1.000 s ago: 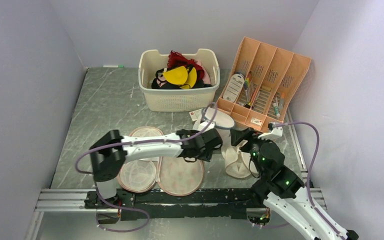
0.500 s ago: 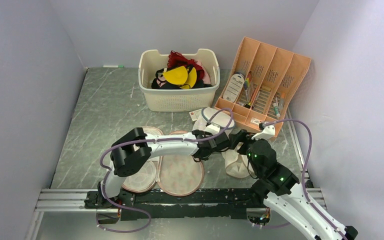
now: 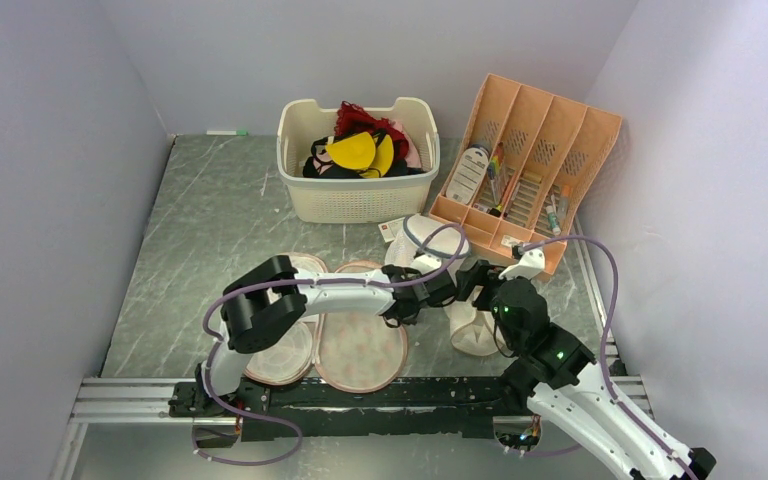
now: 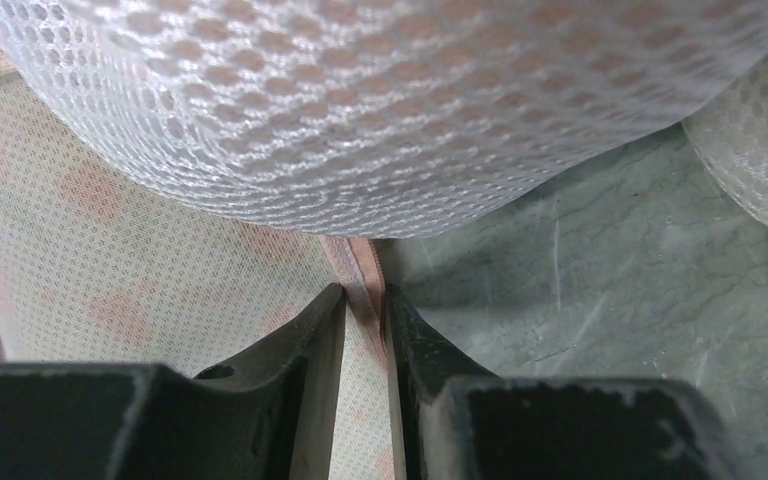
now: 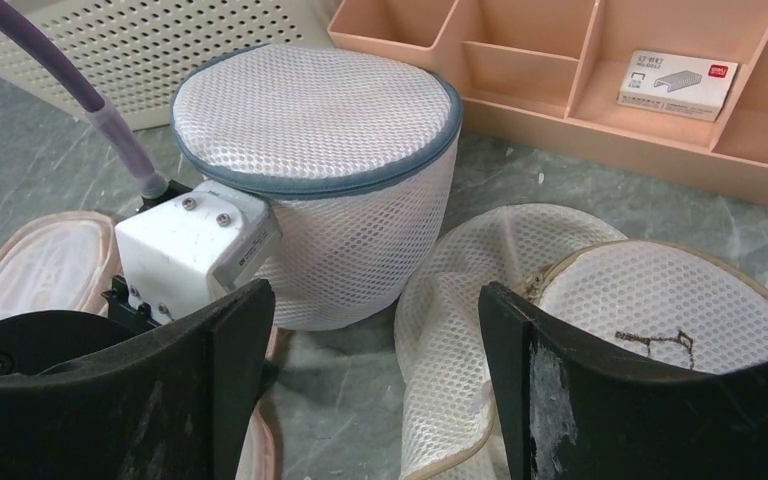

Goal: Unzip the laundry bag and remove the bra

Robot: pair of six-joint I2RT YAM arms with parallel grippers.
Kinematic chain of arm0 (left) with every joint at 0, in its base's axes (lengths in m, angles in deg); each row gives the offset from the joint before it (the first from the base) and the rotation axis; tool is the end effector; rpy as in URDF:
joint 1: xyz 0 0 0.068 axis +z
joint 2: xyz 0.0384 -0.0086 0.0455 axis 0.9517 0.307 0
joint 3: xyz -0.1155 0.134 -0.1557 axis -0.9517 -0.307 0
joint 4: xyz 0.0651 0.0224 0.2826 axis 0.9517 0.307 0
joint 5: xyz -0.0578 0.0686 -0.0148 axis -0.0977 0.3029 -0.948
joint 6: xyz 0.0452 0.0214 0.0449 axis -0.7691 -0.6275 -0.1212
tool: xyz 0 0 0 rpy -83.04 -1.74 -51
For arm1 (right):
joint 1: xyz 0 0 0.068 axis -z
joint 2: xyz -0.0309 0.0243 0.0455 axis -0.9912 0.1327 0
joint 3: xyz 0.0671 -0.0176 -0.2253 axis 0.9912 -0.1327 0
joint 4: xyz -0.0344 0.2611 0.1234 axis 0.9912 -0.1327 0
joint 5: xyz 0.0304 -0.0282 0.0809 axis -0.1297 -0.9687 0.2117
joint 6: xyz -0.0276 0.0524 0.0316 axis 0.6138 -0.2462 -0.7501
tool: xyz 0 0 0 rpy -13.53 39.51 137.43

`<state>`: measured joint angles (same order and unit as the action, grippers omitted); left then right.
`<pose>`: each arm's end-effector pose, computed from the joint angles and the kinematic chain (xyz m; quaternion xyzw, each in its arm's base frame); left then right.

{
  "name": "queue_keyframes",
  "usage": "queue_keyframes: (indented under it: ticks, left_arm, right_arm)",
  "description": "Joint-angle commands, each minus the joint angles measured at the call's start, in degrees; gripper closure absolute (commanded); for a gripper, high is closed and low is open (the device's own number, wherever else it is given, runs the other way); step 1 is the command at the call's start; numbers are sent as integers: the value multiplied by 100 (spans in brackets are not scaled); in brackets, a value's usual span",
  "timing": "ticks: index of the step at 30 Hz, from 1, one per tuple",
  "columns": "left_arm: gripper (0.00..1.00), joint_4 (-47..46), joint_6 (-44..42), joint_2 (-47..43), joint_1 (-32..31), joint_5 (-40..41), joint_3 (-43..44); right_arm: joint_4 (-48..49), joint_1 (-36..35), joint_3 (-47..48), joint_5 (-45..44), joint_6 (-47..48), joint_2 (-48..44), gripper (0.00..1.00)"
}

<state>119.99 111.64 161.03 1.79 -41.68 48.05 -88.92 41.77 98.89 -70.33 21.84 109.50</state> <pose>0.1644 -0.3903 0.0887 0.2116 0.9390 -0.0034 0.2711 0.1655 0.1060 0.2267 0.0986 0.8062 0.1533 0.5628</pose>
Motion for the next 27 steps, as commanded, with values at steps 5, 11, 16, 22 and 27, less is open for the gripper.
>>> queue_keyframes:
  ticks: [5, 11, 16, 22, 27]
  left_arm:
    - [93, -128, -70, -410, 104, -226, -411]
    - [93, -464, -302, -1971, 826, -821, -1448]
    - [93, -1067, -619, -3424, 1843, -2036, -2439]
    - [93, -1874, -836, -4366, 2714, -3376, -2926]
    - [93, -2555, -584, -4273, 2883, -4334, -2580]
  right_arm:
    - [390, -20, 72, -13, -116, 24, 25]
    - [392, -19, 66, -65, -88, 98, 25]
    - [400, -16, 102, -93, -67, 109, 25]
    - [456, -16, 96, -97, 6, 167, 24]
    - [374, -13, 188, -76, -34, 258, 25]
